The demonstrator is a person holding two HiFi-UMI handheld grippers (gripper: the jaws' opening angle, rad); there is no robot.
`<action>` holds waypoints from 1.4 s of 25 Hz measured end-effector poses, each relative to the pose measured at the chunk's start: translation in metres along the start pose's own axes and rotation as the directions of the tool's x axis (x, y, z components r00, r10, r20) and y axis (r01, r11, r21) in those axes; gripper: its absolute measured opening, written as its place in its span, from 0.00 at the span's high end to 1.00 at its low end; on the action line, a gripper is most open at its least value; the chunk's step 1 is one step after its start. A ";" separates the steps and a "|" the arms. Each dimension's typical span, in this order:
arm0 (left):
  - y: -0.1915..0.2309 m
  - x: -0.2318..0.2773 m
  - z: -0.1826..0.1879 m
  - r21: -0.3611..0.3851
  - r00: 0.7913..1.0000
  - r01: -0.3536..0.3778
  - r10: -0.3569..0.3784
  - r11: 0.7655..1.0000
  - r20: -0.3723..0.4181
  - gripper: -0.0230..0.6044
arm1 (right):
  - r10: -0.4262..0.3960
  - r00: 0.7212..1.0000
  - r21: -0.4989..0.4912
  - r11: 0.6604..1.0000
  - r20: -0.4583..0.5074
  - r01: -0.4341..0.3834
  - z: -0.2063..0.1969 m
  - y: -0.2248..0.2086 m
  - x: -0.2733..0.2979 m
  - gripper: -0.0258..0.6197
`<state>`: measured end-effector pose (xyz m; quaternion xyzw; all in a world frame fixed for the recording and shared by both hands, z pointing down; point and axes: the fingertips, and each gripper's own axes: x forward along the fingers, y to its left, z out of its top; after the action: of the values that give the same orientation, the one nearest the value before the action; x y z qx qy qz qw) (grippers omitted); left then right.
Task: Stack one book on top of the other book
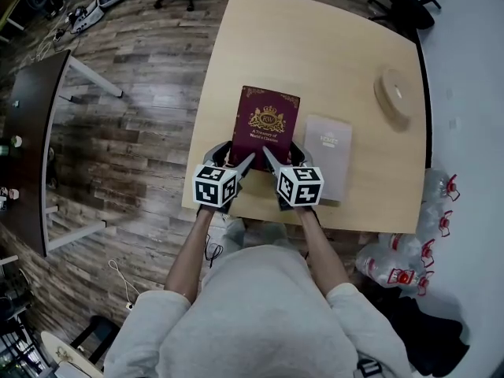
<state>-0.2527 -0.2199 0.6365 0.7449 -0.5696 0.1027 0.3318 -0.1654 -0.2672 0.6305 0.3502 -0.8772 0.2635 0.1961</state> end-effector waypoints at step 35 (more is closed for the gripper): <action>-0.158 0.062 0.009 0.147 0.973 0.228 -0.222 0.962 -0.055 0.45 | -0.230 0.965 0.065 0.972 0.128 0.224 0.009 -0.116 -0.132 0.48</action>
<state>-0.0897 -0.2533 0.6033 0.8259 -0.4652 0.1218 0.2943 0.0062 -0.2770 0.5911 0.4702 -0.8357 0.2366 0.1565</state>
